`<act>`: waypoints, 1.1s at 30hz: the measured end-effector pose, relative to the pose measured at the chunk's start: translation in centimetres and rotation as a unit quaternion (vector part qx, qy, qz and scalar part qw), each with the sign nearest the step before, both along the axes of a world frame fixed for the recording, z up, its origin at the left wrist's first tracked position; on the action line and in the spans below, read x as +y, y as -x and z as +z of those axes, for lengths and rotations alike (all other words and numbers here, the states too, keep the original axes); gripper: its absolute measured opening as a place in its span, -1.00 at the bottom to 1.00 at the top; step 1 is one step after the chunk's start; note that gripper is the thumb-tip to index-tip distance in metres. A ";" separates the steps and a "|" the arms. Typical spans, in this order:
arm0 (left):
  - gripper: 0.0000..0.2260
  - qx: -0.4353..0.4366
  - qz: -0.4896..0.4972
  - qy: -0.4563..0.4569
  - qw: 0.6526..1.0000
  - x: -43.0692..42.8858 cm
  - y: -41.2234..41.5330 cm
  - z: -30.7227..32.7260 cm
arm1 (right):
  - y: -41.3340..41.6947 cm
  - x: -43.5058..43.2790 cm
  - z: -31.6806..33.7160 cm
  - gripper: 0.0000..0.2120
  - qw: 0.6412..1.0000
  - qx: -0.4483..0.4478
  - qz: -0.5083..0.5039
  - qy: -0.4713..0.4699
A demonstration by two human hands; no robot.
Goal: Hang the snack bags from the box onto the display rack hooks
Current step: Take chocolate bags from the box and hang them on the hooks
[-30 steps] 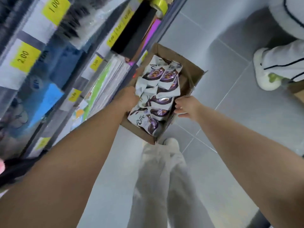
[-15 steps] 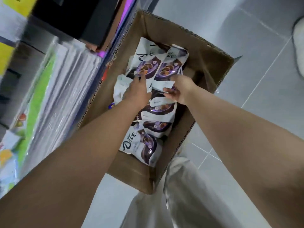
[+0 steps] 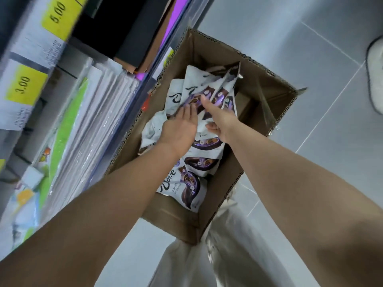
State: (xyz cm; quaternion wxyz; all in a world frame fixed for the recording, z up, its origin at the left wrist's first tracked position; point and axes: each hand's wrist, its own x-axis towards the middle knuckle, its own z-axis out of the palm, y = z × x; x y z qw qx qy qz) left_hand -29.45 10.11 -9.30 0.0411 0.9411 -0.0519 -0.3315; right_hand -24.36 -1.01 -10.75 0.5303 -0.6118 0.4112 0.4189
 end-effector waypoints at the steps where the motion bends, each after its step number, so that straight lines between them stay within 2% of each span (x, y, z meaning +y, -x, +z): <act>1: -0.42 0.008 -0.022 0.010 1.000 -0.4 0.4 1.6 | 0.3 0.0 1.1 -0.39 1.000 -0.001 -0.005 0.006; 3: -0.43 0.035 -0.058 0.024 0.997 -1.1 1.5 4.9 | 0.9 0.0 3.8 -0.71 0.999 0.001 -0.016 0.038; 4: -0.45 0.043 -0.072 0.026 0.996 -1.4 2.0 6.6 | 1.4 -0.1 5.4 -0.78 0.998 -0.001 -0.014 0.054; 7: -0.47 0.045 -0.100 0.049 0.993 -1.1 3.4 11.9 | 2.9 -0.5 10.1 -0.86 0.997 -0.029 0.010 0.072; 9: -0.43 0.059 -0.051 0.119 0.990 -0.1 4.4 15.6 | 3.8 -0.8 13.9 -0.93 0.995 -0.061 0.031 0.065; 11: -0.38 0.034 0.073 0.168 0.982 1.4 4.7 19.4 | 4.4 -1.1 17.8 -0.88 0.992 -0.083 0.072 0.060; 13: -0.34 -0.048 0.184 0.150 0.970 3.3 4.7 22.8 | 4.9 -1.5 21.9 -0.86 0.988 -0.097 0.115 0.033; 15: -0.31 -0.103 0.230 0.113 0.961 5.0 4.6 26.6 | 5.3 -1.6 26.3 -0.80 0.982 -0.107 0.157 -0.009; 17: -0.31 -0.119 0.252 0.099 0.955 6.0 4.7 30.7 | 5.8 -1.5 30.8 -0.74 0.971 -0.114 0.208 -0.036; 19: -0.37 -0.111 0.343 0.137 0.922 6.4 5.1 34.2 | 6.4 -1.2 34.7 -0.76 0.954 -0.134 0.260 -0.061; 21: -0.48 -0.121 0.445 0.196 0.865 6.7 6.5 37.4 | 7.3 -0.9 38.6 -0.79 0.936 -0.167 0.303 -0.065; 24: -0.59 -0.153 0.502 0.198 0.828 6.7 10.2 42.6 | 9.6 -0.6 44.8 -0.83 0.896 -0.223 0.378 -0.073; 28: -0.76 -0.176 0.566 0.155 0.790 7.1 16.7 48.7 | 13.6 -0.8 51.5 -0.90 0.837 -0.310 0.447 -0.059; 32: -0.67 -0.184 0.586 0.068 0.787 7.7 25.8 53.3 | 18.0 -0.8 56.2 -0.94 0.810 -0.366 0.452 -0.080; 33: -0.67 -0.186 0.588 0.052 0.785 7.8 27.9 54.1 | 19.0 -0.7 56.8 -0.90 0.804 -0.376 0.453 -0.081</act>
